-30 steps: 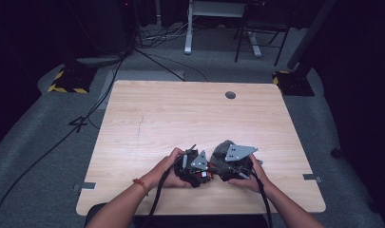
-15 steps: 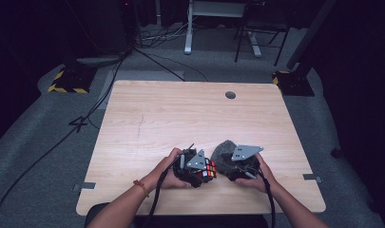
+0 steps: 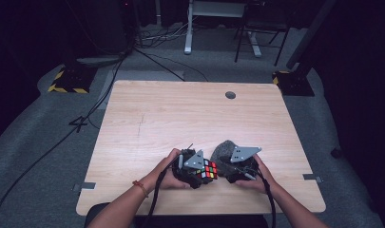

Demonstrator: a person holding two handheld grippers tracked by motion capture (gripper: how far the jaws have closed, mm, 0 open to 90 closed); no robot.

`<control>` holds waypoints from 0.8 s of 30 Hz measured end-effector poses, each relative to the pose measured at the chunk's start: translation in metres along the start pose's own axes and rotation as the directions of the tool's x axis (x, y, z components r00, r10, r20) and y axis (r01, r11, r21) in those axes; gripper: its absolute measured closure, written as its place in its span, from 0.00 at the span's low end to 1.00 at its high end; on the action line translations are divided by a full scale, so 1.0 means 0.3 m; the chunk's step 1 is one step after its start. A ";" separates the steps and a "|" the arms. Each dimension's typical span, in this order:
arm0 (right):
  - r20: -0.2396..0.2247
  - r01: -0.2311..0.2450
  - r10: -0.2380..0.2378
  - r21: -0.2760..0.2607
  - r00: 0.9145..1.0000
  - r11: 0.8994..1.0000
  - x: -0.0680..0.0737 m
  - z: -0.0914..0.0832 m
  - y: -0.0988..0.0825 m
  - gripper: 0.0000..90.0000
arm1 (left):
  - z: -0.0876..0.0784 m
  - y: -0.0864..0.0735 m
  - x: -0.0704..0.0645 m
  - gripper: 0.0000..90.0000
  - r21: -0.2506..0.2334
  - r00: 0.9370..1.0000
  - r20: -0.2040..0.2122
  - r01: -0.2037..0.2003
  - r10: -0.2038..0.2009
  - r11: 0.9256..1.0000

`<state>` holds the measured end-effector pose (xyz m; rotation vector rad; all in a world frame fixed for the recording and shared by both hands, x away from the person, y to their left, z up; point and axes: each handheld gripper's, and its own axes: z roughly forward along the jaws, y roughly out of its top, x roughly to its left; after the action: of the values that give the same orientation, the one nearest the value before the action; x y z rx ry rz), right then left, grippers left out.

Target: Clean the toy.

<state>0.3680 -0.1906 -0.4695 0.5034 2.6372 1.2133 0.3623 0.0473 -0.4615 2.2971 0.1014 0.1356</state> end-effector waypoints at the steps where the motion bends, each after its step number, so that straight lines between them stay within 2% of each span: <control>1: -0.001 0.003 -0.003 -0.006 1.000 1.000 0.001 -0.002 0.001 0.47 | 0.000 -0.003 0.001 0.37 -0.001 1.000 0.003 0.005 -0.005 1.000; 4: 0.001 0.003 -0.003 -0.014 1.000 1.000 0.004 -0.006 0.004 0.47 | 0.001 -0.010 0.004 0.36 0.014 1.000 0.002 0.007 -0.007 1.000; 10: -0.016 -0.001 0.000 -0.051 1.000 0.999 0.011 -0.017 0.015 0.46 | 0.017 -0.026 0.005 0.36 0.074 1.000 -0.004 -0.006 0.006 0.997; 11: -0.030 0.000 -0.001 -0.051 1.000 0.999 0.015 -0.015 0.018 0.46 | 0.022 -0.028 0.003 0.36 0.083 1.000 0.001 -0.001 0.001 0.997; 14: -0.023 0.023 -0.024 -0.036 0.999 0.999 0.027 -0.007 0.023 0.46 | 0.026 -0.035 0.010 0.36 0.096 1.000 0.005 -0.009 0.008 0.995; 18: -0.018 0.019 -0.019 -0.032 1.000 0.999 0.020 -0.011 0.019 0.45 | 0.019 -0.054 0.024 0.34 0.112 0.999 0.009 0.031 -0.032 0.993; 21: 0.008 0.024 -0.024 -0.031 1.000 0.999 0.009 -0.029 0.016 0.45 | 0.018 -0.067 0.031 0.29 0.123 0.999 0.008 0.051 -0.052 0.991; 24: 0.057 0.018 -0.018 -0.012 0.998 1.000 -0.006 -0.051 0.008 0.45 | 0.016 -0.083 0.036 0.26 0.125 0.996 0.007 0.082 -0.083 0.989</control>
<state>0.3654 -0.2005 -0.4579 0.5035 2.5797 1.1912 0.3729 0.0615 -0.4827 2.4133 0.2038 0.0742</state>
